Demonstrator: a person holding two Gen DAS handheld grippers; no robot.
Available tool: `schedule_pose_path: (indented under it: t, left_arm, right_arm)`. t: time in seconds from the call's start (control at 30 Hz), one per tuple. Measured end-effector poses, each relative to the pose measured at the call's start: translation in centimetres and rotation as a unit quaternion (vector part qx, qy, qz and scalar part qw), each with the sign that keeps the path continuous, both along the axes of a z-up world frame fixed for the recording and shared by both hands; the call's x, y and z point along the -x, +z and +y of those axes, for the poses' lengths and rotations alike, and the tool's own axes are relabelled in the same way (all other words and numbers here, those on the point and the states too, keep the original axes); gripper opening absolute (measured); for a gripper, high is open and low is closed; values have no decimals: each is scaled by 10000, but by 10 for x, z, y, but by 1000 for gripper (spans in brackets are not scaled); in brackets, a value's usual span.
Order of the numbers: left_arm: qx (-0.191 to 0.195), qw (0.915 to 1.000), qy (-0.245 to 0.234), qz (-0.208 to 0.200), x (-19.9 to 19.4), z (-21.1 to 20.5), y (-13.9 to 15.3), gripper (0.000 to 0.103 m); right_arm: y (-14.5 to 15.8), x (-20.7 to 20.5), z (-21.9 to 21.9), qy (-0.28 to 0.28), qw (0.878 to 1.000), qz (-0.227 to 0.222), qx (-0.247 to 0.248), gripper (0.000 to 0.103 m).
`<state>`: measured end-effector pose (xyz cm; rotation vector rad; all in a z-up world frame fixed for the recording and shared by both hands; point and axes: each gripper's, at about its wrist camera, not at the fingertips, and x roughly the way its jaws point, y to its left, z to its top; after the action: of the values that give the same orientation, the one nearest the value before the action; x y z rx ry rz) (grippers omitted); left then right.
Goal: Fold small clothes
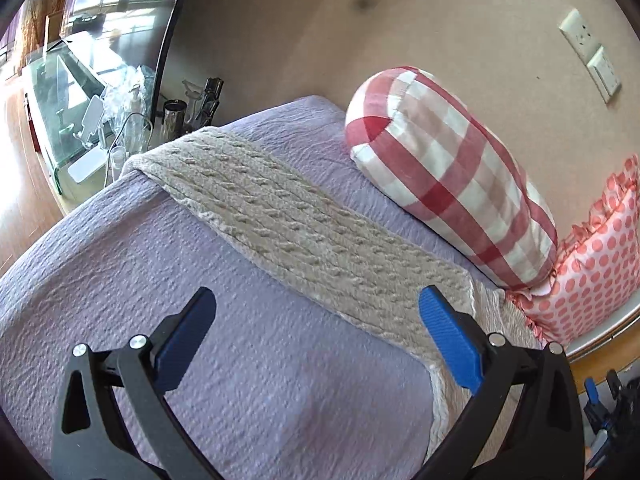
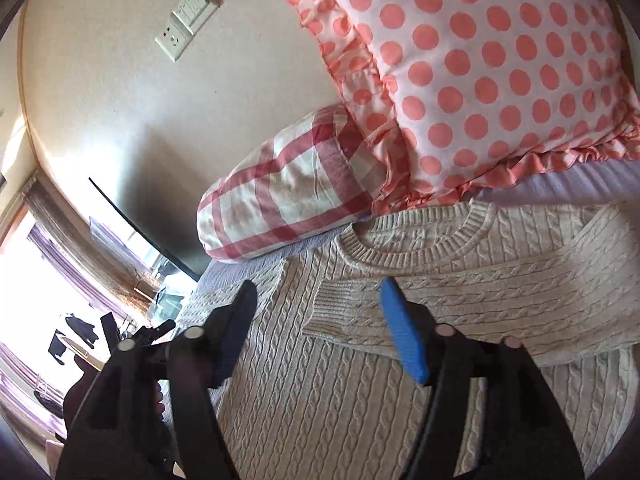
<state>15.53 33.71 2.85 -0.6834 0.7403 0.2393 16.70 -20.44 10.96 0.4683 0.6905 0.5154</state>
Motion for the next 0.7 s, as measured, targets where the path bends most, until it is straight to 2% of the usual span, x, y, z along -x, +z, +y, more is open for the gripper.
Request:
schedule_pose_path:
  t: [0.13,0.17,0.27,0.37,0.4,0.47,0.5,0.53,0.57,0.63,0.7]
  left_arm:
    - [681,9965,458,144,-14,45,-18,89]
    - [751,9955,569,55,-14,54,-18,89]
    - [965,9919,828,-22,-16,77,-20,79]
    - [1151,9879,1038,-102,-17,95,-24,67]
    - [1196,9864,1124,-100,-16,98,-25,57]
    - [1180,9845,1298,79,-18,108,-29,25]
    - [1119,9840,1362,247,-20,110,-31,8]
    - [1081,9847,1340,283,-21,111,-30,7]
    - [848,9875,1299,293,-23,106,-22,7]
    - [57,9943,1049,179,-31,81,9,6]
    - [-811,9953,515,-100,-42,34,51,6]
  right_arm:
    - [9,17,-34,-405,9981,-339,312,75]
    - [8,21,-42,-502,9973,-382,373,77]
    - [3,30,-59,-699,9951,-457,522,79]
    - [-5,36,-69,-730,9953,-437,467,83]
    - [-7,38,-71,-707,9958,-410,421,84]
    - [-12,39,-74,-626,9967,-326,391,85]
    - [-13,39,-76,-617,9968,-308,401,85]
    - [-13,40,-79,-642,9966,-307,426,85]
    - [-13,41,-82,-672,9962,-324,445,85]
    - [-11,44,-89,-744,9954,-396,445,85]
    - [-9,47,-95,-821,9944,-501,446,86]
